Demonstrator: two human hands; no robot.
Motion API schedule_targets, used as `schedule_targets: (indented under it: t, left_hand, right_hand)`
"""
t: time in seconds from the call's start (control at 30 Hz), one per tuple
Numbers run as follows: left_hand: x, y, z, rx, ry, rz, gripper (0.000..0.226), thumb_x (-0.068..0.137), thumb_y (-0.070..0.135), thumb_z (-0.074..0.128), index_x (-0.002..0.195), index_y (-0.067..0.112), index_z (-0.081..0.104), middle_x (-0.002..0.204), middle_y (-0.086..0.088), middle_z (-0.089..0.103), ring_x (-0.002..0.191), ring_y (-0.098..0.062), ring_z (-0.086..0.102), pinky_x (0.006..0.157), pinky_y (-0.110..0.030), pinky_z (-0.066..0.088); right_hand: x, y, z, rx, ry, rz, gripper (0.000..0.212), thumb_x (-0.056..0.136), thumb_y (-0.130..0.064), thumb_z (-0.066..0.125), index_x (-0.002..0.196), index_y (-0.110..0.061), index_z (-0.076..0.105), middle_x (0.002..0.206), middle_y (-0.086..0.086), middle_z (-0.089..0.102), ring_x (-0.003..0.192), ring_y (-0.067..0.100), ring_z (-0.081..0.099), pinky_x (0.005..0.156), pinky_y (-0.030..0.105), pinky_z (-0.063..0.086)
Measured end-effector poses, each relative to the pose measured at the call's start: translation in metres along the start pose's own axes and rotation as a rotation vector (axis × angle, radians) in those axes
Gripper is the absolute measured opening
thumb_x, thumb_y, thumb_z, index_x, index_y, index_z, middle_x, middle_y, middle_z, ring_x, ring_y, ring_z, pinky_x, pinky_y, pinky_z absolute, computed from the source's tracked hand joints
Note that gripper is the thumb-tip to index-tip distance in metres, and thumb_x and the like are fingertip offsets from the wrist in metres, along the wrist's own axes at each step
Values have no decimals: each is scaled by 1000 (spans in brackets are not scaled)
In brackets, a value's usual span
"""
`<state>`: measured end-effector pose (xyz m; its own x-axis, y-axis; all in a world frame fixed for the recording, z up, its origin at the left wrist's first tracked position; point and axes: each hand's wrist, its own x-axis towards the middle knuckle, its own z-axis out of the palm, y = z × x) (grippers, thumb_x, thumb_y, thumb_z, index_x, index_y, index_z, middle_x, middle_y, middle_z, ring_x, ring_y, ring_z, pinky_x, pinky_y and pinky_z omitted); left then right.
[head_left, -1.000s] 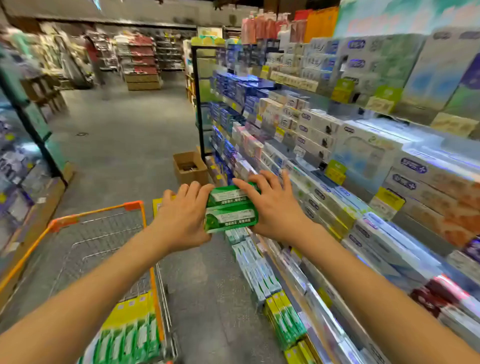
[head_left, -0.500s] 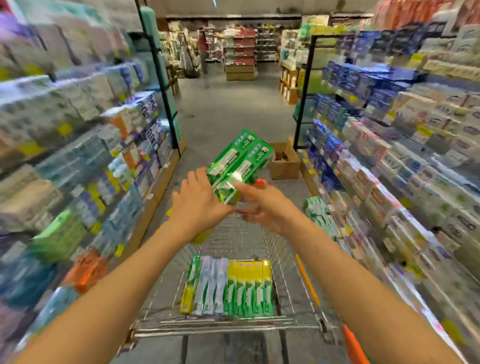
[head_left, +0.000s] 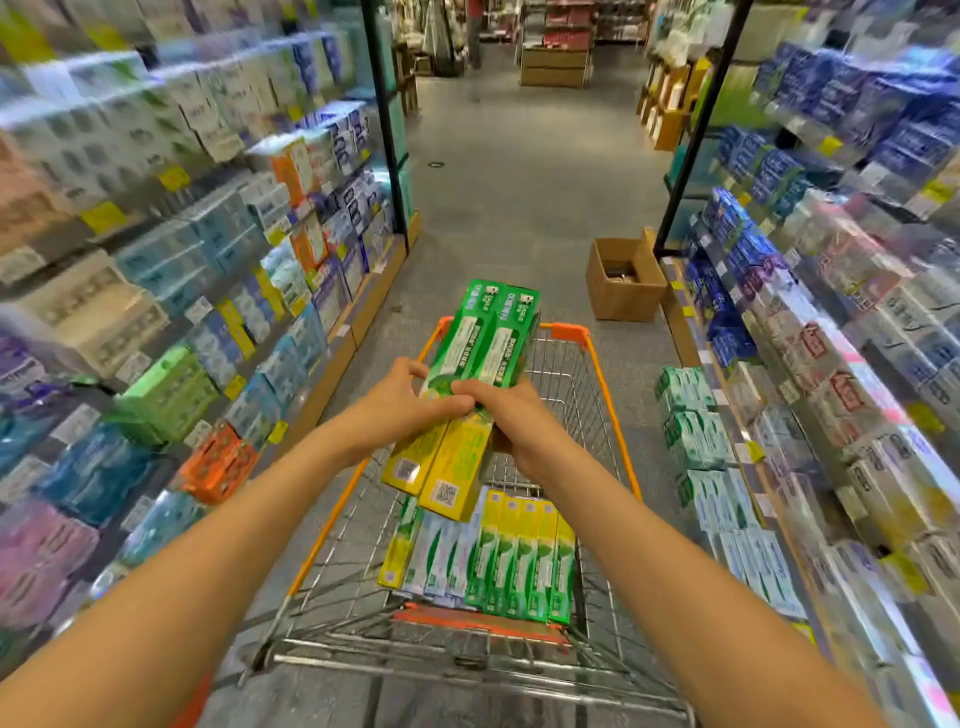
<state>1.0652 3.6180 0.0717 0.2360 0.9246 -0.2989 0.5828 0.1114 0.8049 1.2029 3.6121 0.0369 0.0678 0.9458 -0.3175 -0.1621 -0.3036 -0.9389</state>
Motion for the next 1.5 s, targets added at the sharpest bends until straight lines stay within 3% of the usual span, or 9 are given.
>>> schedule_targets:
  t: [0.1, 0.2, 0.43, 0.77, 0.9, 1.1, 1.27, 1.4, 1.5]
  left_hand:
    - [12, -6, 7, -135, -59, -25, 54, 84, 29, 68, 120, 19, 29, 104, 15, 49, 80, 10, 43, 57, -5, 39]
    - [27, -20, 15, -223, -88, -4, 69, 77, 31, 76, 131, 16, 35, 121, 6, 56, 92, 5, 55, 62, -5, 46]
    - [53, -52, 15, -217, -44, -119, 71, 82, 25, 71, 137, 14, 28, 126, 4, 47, 105, -12, 49, 87, -26, 39]
    - [121, -130, 8, -190, 114, -246, 54, 88, 18, 65, 131, 3, 36, 84, 5, 48, 67, -2, 45, 43, -5, 37]
    - [158, -152, 20, -229, 85, -267, 51, 89, 13, 62, 130, 2, 34, 84, 3, 50, 66, 0, 43, 43, -3, 36]
    - [191, -176, 48, -193, -6, -181, 66, 87, 20, 67, 139, 9, 27, 102, 11, 43, 80, 1, 45, 53, -3, 34]
    - [199, -210, 77, -232, -41, -218, 64, 84, 8, 68, 136, 7, 29, 108, 0, 53, 76, 1, 50, 56, 2, 36]
    - [195, -236, 85, -236, 91, -269, 67, 80, 11, 72, 133, 10, 32, 111, -2, 57, 97, -17, 59, 74, -16, 46]
    - [198, -237, 82, -260, 154, -274, 54, 82, 7, 70, 124, 13, 36, 90, 13, 49, 75, 4, 53, 57, 0, 37]
  right_hand:
    - [15, 1, -2, -80, -11, 22, 81, 47, -39, 82, 120, -17, 55, 106, 4, 70, 93, 23, 68, 82, 44, 57]
    - [35, 12, -6, -96, -54, 40, 54, 71, -20, 78, 120, -14, 56, 108, 6, 69, 94, 22, 68, 84, 41, 56]
    - [64, 45, -5, -184, -61, 155, 67, 67, -34, 79, 120, -6, 49, 88, 4, 69, 64, 12, 65, 48, 22, 50]
    - [144, 163, 7, -180, 131, 516, 21, 81, -20, 70, 91, -11, 54, 80, 6, 57, 70, 21, 56, 63, 35, 48]
    - [174, 220, 13, -375, 133, 615, 32, 78, -29, 73, 90, -7, 52, 75, 12, 60, 56, 22, 60, 48, 30, 49]
    - [198, 283, 32, -547, 102, 647, 31, 86, -28, 66, 88, -4, 46, 69, 6, 52, 57, 17, 47, 59, 33, 45]
    - [212, 321, 50, -683, 8, 495, 34, 92, -11, 54, 125, 0, 50, 122, 16, 56, 112, 31, 55, 79, 26, 43]
    - [222, 330, 56, -768, -67, 590, 34, 96, -18, 50, 120, 4, 54, 119, 22, 59, 111, 36, 56, 80, 36, 44]
    - [227, 322, 51, -925, -157, 630, 18, 96, -13, 50, 92, 3, 57, 109, 23, 60, 108, 33, 57, 83, 35, 44]
